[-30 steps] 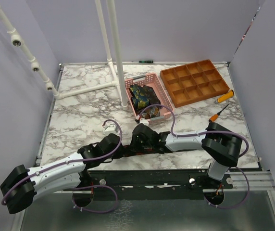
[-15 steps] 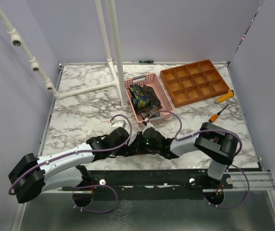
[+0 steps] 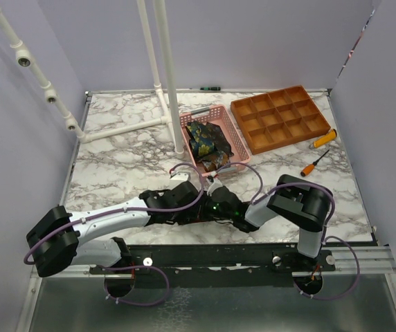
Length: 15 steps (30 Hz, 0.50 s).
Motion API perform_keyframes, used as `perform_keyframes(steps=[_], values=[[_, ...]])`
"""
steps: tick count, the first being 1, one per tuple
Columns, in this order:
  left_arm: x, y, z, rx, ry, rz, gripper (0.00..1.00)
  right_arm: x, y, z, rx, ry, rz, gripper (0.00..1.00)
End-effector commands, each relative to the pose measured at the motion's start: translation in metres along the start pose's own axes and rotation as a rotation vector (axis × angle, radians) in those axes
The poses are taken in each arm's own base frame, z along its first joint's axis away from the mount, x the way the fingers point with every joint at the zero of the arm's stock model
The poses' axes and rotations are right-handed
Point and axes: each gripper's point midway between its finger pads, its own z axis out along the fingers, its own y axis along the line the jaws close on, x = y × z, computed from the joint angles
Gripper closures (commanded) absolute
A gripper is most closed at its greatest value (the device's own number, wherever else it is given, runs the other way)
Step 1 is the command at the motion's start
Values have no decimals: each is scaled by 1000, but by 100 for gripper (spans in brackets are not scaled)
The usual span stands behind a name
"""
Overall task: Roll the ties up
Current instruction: Roll the tie at the center of the board.
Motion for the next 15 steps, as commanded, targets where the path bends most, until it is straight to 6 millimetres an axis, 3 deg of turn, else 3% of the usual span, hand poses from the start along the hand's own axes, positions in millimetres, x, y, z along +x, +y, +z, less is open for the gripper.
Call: perform_keyframes(steps=[1,7,11,15], values=[[-45,-45,-9,124,-158,-78,100,27,19,5,-128,113,-5,85],[-51,-48,-12,117,-167,-66,100,32,29,17,-232,130,61,85],[-53,-49,-10,106,-169,-66,100,36,48,20,-342,163,62,85],[-55,-50,-9,97,-169,-54,100,30,43,13,-300,133,48,81]])
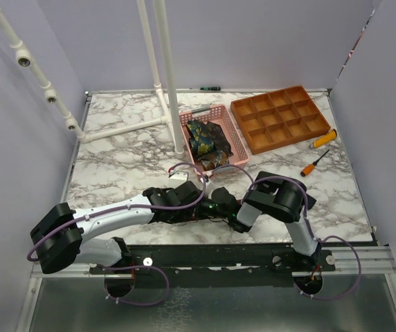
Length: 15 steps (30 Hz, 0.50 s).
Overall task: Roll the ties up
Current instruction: Roll the tie at the center of the board.
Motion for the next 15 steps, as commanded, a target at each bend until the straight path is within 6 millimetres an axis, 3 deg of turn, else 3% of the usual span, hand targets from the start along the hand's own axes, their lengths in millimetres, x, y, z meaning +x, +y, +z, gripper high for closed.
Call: perform_keyframes(steps=[1,7,15], values=[[-56,-65,-14,219,-169,-111,100,25,21,-9,-55,105,-31,79],[-51,-47,-8,129,-165,-90,100,4,2,-30,164,26,-117,62],[-50,-35,-5,51,-158,-60,100,-11,-2,-50,238,-42,-131,60]])
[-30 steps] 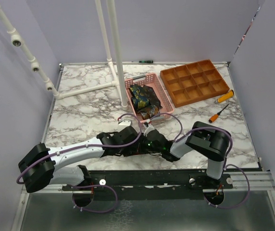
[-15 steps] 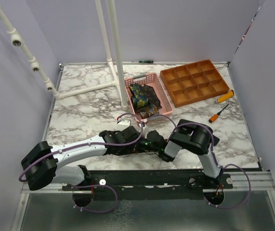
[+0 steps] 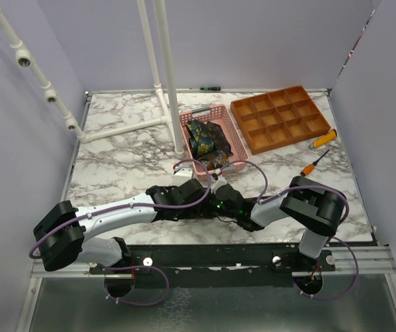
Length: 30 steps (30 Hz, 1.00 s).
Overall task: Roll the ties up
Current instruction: Roll the tie at the center of the board.
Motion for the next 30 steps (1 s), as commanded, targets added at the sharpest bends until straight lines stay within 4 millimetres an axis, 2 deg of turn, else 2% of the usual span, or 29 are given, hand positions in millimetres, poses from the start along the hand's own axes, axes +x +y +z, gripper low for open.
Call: perform_keyframes(steps=[1,6,11,21,30], values=[[-30,-15,1,4,-97,-40,100,4,3,-14,10,5,-23,60],[-32,-9,3,-63,-89,4,100,-2,-11,-33,84,-36,-30,60],[-30,-4,7,-160,-74,80,100,-8,-36,-64,185,-94,-49,60],[-32,-9,13,-341,-84,241,100,-14,-76,-119,310,-204,-28,61],[-28,-16,28,-542,-62,431,100,-16,-91,-150,347,-256,17,62]])
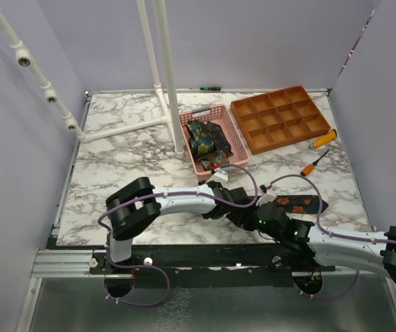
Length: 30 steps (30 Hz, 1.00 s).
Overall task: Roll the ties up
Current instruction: Roll the tie at the center of the board.
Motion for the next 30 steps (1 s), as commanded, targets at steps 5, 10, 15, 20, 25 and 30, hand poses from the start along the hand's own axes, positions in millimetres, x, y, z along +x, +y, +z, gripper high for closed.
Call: perform_keyframes(steps=[5,10,15,20,25,30], values=[[0,-15,6,-159,-16,169,100,-2,-38,-18,133,-30,3,62],[-3,-40,4,-86,-14,148,84,-2,-44,-24,143,-29,7,61],[-9,-55,-7,19,-18,84,47,-3,-47,-28,145,-36,12,61],[-16,-59,-18,83,-26,36,26,-3,-48,-30,151,-38,20,61],[-26,-58,-36,168,-44,-25,1,-1,-50,-31,151,-28,20,61],[-29,-47,-54,234,-57,-77,1,-1,-38,-31,91,-11,-32,57]])
